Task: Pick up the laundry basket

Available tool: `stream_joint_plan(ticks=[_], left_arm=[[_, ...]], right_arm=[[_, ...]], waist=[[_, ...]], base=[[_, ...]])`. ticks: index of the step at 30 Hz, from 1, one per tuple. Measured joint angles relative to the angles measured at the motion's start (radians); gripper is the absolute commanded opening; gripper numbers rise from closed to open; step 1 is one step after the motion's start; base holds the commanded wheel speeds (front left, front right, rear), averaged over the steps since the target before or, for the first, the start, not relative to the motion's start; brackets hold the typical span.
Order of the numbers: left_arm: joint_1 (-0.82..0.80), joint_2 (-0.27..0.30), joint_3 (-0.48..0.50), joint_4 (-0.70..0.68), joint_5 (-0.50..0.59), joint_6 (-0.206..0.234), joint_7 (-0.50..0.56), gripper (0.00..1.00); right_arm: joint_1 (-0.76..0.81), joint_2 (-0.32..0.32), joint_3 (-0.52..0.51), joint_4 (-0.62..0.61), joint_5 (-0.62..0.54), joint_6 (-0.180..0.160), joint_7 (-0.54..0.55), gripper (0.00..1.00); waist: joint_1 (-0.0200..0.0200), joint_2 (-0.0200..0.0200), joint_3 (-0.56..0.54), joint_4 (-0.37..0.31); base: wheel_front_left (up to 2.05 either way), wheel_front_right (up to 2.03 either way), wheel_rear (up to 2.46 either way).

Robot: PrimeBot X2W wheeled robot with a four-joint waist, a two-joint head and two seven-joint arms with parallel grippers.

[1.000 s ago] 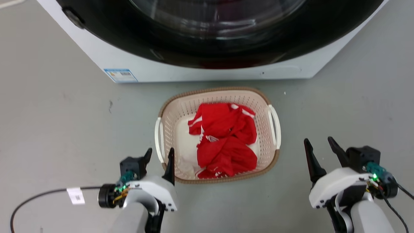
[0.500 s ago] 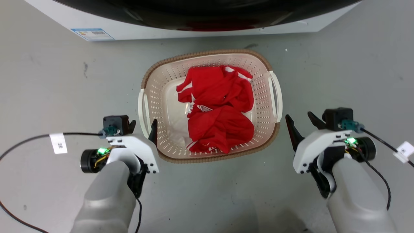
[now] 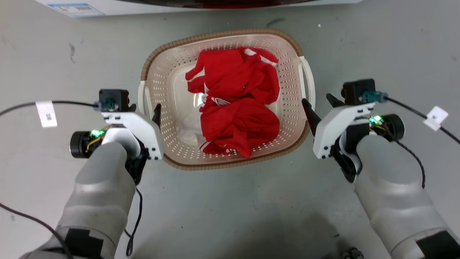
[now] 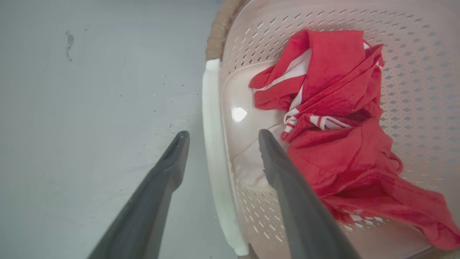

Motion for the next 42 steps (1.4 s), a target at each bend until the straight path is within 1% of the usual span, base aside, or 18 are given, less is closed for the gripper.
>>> stream_joint_plan(ticks=[7, 14, 15, 16, 17, 24, 32, 39, 42], left_arm=[[-0.065, 0.015, 0.000, 0.035, -0.016, -0.004, 0.032, 1.00], [-0.093, 0.019, -0.003, 0.054, -0.027, -0.004, 0.060, 1.00], [-0.096, 0.019, -0.004, 0.056, -0.030, -0.004, 0.068, 1.00], [-0.099, 0.018, -0.003, 0.058, -0.033, -0.004, 0.074, 0.33], [-0.102, 0.017, -0.003, 0.059, -0.034, -0.004, 0.076, 0.00], [-0.108, 0.005, -0.017, 0.066, -0.050, -0.008, 0.089, 0.00], [-0.107, -0.001, -0.029, 0.071, -0.067, -0.010, 0.106, 0.00], [-0.083, -0.010, -0.050, 0.075, -0.095, -0.013, 0.147, 0.00], [-0.061, -0.014, -0.060, 0.076, -0.120, -0.013, 0.176, 0.00]], right_arm=[[-0.094, 0.000, 0.085, 0.078, 0.090, 0.000, 0.018, 1.00], [-0.145, 0.000, 0.157, 0.124, 0.158, 0.000, 0.025, 1.00], [-0.148, 0.000, 0.166, 0.125, 0.172, 0.000, 0.023, 0.45], [-0.152, 0.000, 0.174, 0.128, 0.179, 0.000, 0.018, 0.32], [-0.158, 0.000, 0.182, 0.133, 0.186, 0.000, 0.017, 0.00], [-0.169, -0.001, 0.228, 0.161, 0.240, 0.000, 0.010, 0.00], [-0.164, -0.002, 0.276, 0.172, 0.298, -0.001, 0.026, 0.00], [-0.141, -0.007, 0.321, 0.191, 0.363, -0.002, 0.088, 0.00], [-0.123, -0.008, 0.339, 0.201, 0.385, -0.002, 0.134, 0.00]], waist=[[0.0000, 0.0000, 0.048, -0.005], [0.0000, 0.0000, 0.073, -0.008], [0.0000, 0.0000, 0.075, -0.008], [0.0000, 0.0000, 0.077, -0.009], [0.0000, 0.0000, 0.079, -0.009], [0.0000, 0.0000, 0.075, -0.007], [0.0000, 0.0000, 0.057, -0.006], [-0.0001, 0.0000, -0.007, -0.005], [-0.0001, 0.0000, -0.048, -0.005]], base=[[0.00, 0.00, 0.00], [0.00, 0.00, 0.00], [0.00, 0.00, 0.00], [0.00, 0.00, 0.00], [0.00, 0.00, 0.00], [0.00, 0.00, 0.00], [0.00, 0.00, 0.00], [0.00, 0.00, 0.00], [0.00, 0.00, 0.00]])
